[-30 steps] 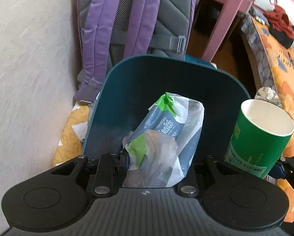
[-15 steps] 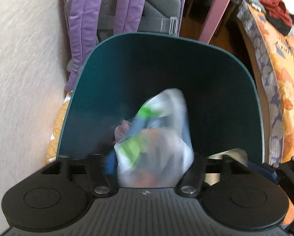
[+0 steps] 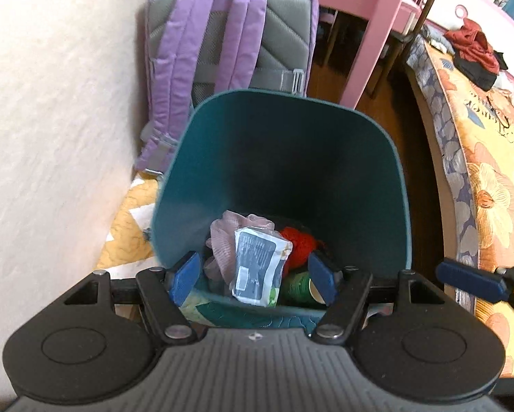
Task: Collect trash
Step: 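Withdraw both grippers and lower them to the trash on the floor, then grasp the yellow milk carton with the left gripper while the right grasps the orange mesh net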
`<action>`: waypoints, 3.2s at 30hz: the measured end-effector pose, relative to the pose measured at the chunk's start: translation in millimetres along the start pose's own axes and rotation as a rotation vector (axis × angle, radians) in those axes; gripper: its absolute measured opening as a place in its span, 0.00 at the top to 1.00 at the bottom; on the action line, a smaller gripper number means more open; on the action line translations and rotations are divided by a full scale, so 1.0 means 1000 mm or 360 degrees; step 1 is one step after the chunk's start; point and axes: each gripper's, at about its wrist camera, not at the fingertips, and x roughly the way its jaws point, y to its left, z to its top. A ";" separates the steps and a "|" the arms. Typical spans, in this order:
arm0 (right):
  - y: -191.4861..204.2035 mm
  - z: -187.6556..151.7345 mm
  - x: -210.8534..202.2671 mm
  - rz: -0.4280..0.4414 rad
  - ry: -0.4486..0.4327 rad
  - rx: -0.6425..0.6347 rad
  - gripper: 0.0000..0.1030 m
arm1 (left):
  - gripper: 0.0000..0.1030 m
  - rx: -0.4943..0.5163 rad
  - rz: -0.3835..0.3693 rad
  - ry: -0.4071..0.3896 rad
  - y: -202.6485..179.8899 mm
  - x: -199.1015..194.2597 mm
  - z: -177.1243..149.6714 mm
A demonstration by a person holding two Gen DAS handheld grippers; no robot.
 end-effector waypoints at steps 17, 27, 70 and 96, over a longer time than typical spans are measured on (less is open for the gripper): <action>-0.016 -0.041 -0.140 0.0139 -0.0208 0.0012 0.32 | 0.30 0.0095 -0.0095 -0.0265 -0.021 -0.136 -0.075; -0.037 -0.098 -0.179 0.0110 -0.0254 0.0091 0.20 | 0.20 0.0019 -0.0170 -0.0217 -0.020 -0.147 -0.142; -0.150 -0.508 0.264 -0.0272 0.0611 0.0629 0.09 | 0.00 -0.0114 0.0082 0.0581 -0.011 0.417 -0.432; -0.167 -0.591 0.384 -0.0366 0.0718 0.0673 0.79 | 0.50 -0.0152 0.0123 0.0655 -0.008 0.530 -0.470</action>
